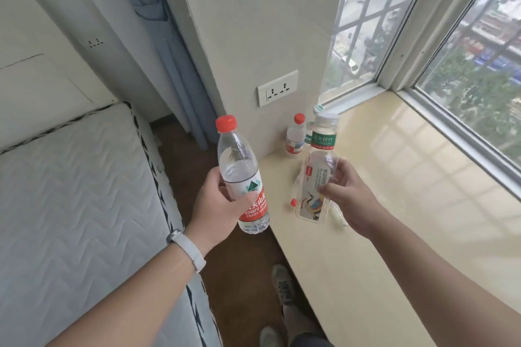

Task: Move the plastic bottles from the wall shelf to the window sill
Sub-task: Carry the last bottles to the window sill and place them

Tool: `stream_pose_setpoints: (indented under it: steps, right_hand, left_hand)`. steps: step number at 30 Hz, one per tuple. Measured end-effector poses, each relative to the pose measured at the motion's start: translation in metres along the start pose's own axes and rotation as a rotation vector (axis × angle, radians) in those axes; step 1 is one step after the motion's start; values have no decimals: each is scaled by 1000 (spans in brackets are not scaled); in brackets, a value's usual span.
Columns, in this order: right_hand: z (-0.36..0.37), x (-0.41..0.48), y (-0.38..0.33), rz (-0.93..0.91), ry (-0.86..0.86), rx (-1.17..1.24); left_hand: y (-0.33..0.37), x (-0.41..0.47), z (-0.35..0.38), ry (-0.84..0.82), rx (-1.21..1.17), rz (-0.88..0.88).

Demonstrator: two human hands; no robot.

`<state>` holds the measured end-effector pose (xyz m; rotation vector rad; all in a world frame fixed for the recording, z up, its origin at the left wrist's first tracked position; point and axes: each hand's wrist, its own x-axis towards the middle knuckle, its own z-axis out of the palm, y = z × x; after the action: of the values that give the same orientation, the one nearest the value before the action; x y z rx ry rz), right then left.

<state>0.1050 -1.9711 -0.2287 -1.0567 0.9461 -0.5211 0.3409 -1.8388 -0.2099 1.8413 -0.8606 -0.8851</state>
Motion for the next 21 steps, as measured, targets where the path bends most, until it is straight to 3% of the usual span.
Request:
stream_pose_setpoints:
  steps: [14,21]
  right_hand:
    - [-15,179,61,11,-53,-254]
    - [-12,237,97,-31,-133,-240]
  left_hand:
    - [-95,143,60,24,59,-29]
    - [-149,189,86,79,1,41]
